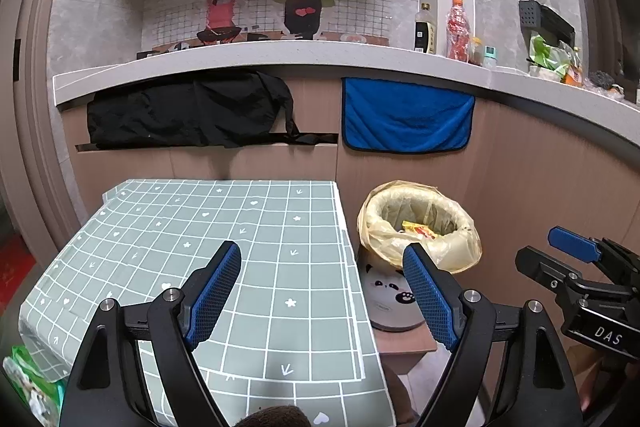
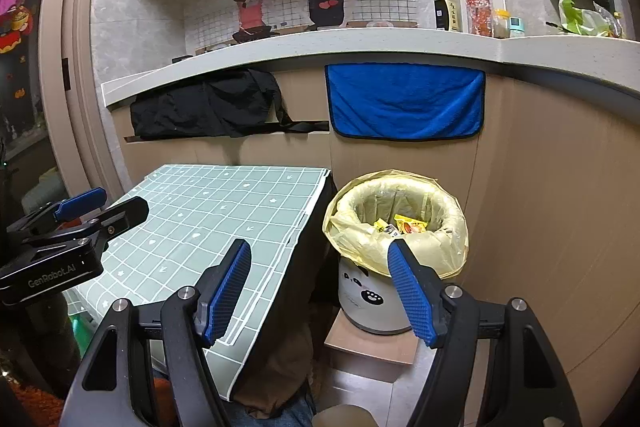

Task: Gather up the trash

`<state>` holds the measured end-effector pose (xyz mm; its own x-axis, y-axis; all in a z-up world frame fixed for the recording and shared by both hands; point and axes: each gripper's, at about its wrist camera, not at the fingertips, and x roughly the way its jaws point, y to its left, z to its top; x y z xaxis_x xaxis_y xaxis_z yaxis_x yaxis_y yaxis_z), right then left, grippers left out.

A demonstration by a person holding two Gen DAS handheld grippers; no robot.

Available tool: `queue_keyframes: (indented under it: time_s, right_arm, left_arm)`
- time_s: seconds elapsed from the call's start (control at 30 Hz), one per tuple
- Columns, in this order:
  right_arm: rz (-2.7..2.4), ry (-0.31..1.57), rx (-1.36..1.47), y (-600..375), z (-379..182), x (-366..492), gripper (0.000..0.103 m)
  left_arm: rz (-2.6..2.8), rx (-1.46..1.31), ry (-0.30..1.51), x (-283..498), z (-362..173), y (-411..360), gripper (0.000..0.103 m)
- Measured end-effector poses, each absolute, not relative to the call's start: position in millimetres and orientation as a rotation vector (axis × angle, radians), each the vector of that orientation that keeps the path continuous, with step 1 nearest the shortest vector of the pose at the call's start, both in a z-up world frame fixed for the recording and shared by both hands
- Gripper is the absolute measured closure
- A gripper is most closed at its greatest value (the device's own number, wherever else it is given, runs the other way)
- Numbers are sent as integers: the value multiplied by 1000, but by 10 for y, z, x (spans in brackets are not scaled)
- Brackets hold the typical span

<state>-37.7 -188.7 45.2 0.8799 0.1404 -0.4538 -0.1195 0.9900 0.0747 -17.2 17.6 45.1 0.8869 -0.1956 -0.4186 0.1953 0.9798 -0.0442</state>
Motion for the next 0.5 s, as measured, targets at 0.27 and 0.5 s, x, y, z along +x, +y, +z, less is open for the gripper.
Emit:
queue_keyframes:
  time_s: [0.27, 0.5]
  right_arm:
    - [127, 483, 54, -1917, 436, -381, 35]
    - [122, 487, 57, -1922, 428, -363, 35]
  left_arm:
    - [-214, 6, 439, -163, 428, 179, 20]
    - [-220, 6, 445, -147, 412, 177, 20]
